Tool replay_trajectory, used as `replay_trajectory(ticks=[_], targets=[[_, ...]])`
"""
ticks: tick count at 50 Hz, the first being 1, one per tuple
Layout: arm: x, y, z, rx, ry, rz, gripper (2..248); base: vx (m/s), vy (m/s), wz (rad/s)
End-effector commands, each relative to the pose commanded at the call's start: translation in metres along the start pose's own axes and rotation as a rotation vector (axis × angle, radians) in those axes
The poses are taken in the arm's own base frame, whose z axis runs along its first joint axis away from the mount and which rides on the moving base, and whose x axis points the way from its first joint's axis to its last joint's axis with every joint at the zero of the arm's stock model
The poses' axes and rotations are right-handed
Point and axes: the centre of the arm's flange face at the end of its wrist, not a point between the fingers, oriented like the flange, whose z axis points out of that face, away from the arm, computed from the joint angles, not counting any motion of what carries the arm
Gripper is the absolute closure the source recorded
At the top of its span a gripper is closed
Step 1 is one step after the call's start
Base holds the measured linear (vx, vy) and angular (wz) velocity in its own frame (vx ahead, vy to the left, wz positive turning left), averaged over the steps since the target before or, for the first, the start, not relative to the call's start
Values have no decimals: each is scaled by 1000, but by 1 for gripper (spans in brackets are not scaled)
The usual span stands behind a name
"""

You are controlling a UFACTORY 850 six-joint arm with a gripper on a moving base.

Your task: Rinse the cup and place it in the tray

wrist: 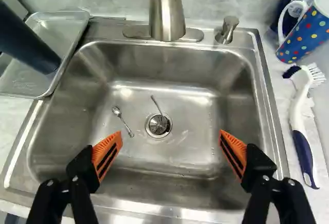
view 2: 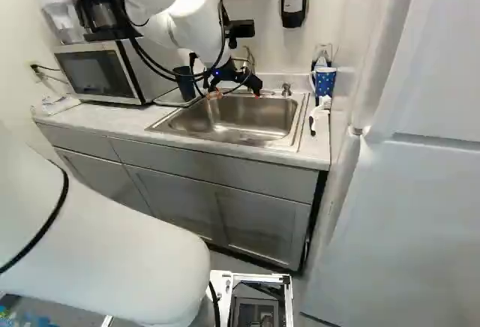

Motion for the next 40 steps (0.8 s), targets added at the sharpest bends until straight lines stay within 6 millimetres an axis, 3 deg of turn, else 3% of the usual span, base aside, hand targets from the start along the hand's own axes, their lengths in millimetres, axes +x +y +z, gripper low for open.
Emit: replay_trajectory(ticks=[40], targets=[[0,0,0,0,0,0,3,-142,142,-6]])
